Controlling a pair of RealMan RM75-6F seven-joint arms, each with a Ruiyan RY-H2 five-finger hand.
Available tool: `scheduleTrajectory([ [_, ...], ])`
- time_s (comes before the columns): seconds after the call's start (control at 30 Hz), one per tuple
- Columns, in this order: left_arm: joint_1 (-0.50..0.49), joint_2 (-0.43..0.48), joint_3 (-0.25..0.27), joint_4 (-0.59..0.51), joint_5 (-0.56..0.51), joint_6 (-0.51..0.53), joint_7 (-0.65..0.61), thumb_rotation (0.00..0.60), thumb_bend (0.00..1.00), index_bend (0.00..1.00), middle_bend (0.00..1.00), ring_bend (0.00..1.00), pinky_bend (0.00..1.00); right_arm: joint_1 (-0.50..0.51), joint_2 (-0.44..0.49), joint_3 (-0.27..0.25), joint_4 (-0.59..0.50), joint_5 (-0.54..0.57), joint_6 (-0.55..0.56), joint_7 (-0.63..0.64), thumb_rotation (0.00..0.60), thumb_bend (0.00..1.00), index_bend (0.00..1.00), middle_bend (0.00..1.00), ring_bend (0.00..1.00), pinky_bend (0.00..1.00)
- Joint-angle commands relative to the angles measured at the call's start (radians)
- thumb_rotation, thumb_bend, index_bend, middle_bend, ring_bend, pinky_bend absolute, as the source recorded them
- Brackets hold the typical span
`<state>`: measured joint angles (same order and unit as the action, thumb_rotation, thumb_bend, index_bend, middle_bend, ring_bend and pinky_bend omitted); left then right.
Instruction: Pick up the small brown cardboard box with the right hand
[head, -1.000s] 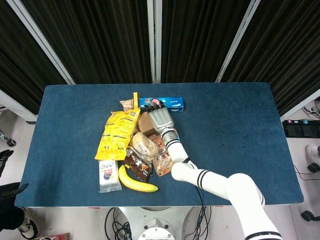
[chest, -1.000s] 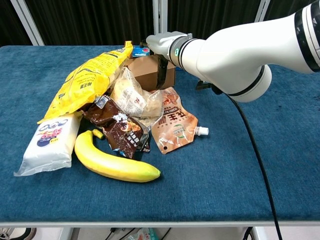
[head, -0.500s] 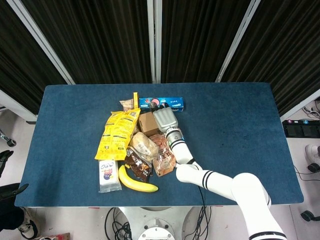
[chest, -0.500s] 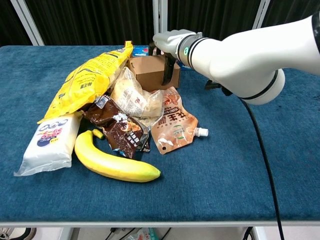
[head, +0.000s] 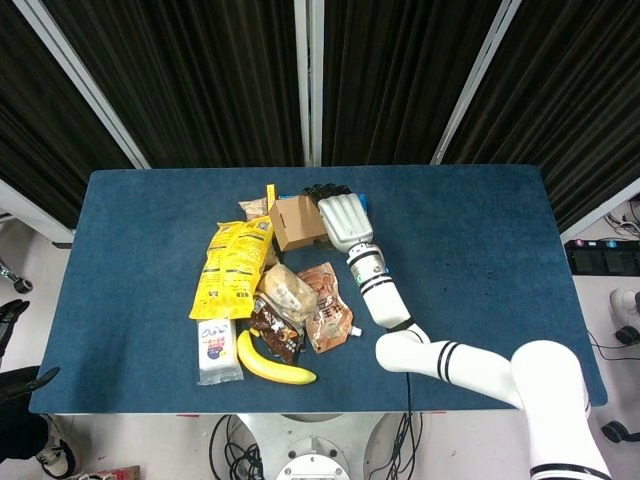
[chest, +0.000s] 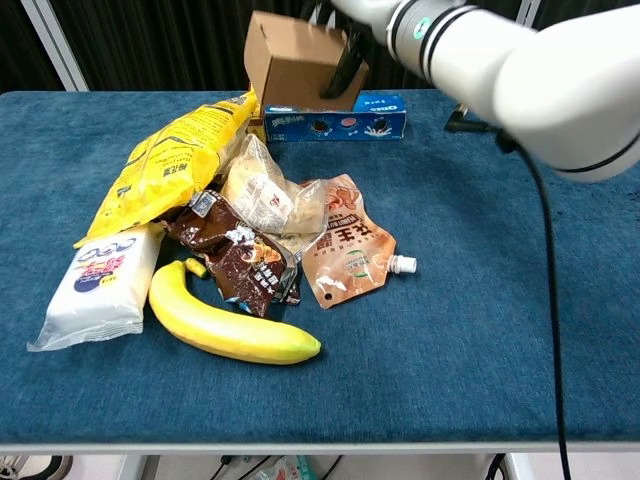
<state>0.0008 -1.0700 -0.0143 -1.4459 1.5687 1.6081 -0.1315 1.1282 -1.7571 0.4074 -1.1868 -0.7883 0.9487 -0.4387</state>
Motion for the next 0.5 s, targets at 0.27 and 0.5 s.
scheduleTrajectory([
  [0.27, 0.005, 0.002, 0.004, -0.013, 0.016, 0.017, 0.011, 0.452, 0.0, 0.12, 0.11, 0.12, 0.24, -0.286, 0.298, 0.024, -0.43, -0.226, 0.179, 0.381, 0.6, 0.3, 0.83, 0.73, 0.6, 0.24],
  [0.5, 0.011, 0.003, 0.005, -0.005, 0.015, 0.024, 0.007, 0.455, 0.0, 0.12, 0.11, 0.12, 0.24, -0.347, 0.324, -0.001, -0.457, -0.318, 0.181, 0.541, 0.6, 0.3, 0.83, 0.73, 0.6, 0.24],
])
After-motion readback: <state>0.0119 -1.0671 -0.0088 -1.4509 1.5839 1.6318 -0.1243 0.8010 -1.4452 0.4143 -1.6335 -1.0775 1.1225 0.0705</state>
